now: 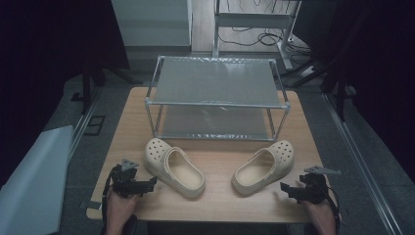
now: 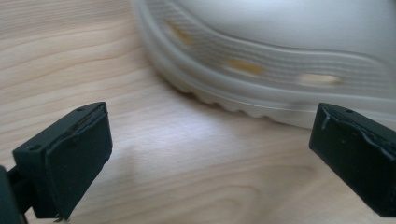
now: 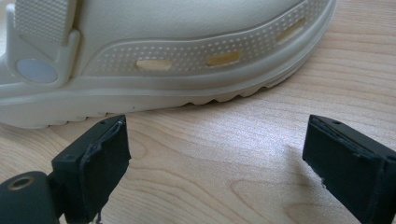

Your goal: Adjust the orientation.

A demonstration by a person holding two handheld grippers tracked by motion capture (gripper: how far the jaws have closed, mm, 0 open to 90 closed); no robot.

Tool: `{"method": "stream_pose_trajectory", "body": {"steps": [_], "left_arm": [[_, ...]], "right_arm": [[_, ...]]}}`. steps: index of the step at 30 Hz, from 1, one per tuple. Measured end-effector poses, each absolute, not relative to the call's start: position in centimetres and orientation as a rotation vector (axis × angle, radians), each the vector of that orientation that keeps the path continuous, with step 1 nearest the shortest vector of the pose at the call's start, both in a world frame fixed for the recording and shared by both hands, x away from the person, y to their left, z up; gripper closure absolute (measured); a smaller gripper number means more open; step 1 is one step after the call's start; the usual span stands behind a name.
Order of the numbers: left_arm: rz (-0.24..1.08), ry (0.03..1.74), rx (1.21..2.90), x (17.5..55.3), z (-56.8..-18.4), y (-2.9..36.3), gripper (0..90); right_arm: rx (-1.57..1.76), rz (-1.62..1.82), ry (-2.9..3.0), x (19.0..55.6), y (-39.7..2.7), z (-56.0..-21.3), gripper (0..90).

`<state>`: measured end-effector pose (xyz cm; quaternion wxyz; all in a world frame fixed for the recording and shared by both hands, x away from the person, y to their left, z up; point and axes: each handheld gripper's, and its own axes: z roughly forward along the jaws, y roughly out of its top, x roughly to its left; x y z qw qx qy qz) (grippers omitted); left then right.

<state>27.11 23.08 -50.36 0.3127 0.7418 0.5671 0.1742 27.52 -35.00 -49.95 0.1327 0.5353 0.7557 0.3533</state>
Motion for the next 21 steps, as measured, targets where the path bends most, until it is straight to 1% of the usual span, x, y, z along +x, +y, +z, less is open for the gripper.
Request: {"method": "stream_pose_trajectory", "body": {"steps": [6,11,14,21], "left_arm": [[0.535,1.584,1.962,28.8,-51.0,24.2,0.0],[0.566,1.646,1.977,30.2,-51.4,25.0,0.0],[0.572,1.653,1.975,30.8,-51.4,25.1,0.0],[0.586,1.624,2.014,33.4,-51.4,23.9,0.0]], "right_arm": [[1.558,1.03,2.195,27.6,-34.9,-50.0,7.8],[1.567,1.025,2.2,27.6,-34.9,-50.1,8.6],[1.567,1.022,2.199,27.6,-34.8,-50.1,8.9],[1.572,1.021,2.199,27.6,-34.9,-50.1,9.7]]}}
